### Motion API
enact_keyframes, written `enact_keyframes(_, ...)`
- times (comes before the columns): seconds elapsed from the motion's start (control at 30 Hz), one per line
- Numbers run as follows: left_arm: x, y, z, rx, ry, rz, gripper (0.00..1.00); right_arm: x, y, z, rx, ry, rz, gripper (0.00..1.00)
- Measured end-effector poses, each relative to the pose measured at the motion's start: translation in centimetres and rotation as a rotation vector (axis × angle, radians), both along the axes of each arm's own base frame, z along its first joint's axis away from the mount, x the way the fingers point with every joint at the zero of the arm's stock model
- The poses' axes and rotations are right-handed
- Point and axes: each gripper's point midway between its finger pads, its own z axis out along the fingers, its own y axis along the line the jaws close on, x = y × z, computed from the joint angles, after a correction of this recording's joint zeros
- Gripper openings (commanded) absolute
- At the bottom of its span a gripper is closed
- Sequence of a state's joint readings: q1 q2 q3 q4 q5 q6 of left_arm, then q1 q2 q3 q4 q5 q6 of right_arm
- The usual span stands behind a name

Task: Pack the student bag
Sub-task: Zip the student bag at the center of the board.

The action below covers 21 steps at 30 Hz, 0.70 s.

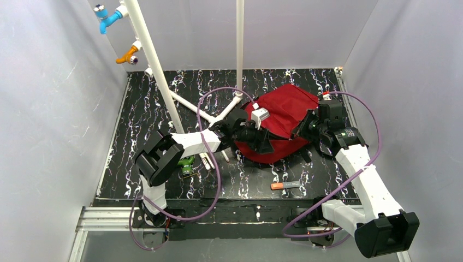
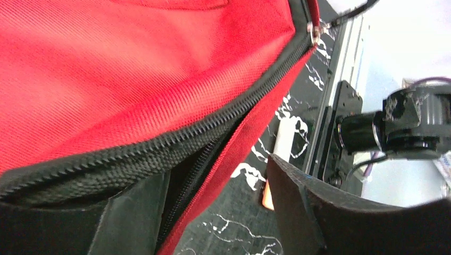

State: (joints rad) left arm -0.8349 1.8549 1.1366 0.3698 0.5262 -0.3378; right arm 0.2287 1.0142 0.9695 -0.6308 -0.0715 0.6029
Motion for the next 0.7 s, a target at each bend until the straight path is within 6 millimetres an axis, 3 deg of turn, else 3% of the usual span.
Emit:
enact_keyframes(0.13,-2.8,0.5,-0.8,0.02,0.036,-0.039,0.49,-0.1,0.1,-0.2,0.001,0.006,0.005,0.01)
enact_keyframes(0.23,-5.3,0.7,-0.4,0.019,0.035,-0.075,0.48,-0.4,0.1,-0.8,-0.001,0.018,0.016,0.01)
enact_keyframes(0.4,-8.7,0.6,0.8,-0.003,0.023,-0.129,0.6,-1.3,0.8,-2.3,0.017,0.056,0.073,0.01)
enact_keyframes(0.63,-9.6,0.6,2.9,-0.037,-0.013,-0.14,0.61,-2.8,2.0,-2.9,0.048,0.073,0.194,0.01)
enact_keyframes(0.7,-9.5,0.7,3.4,-0.045,-0.022,-0.133,0.51,-3.3,2.3,-2.9,0.055,0.076,0.225,0.01)
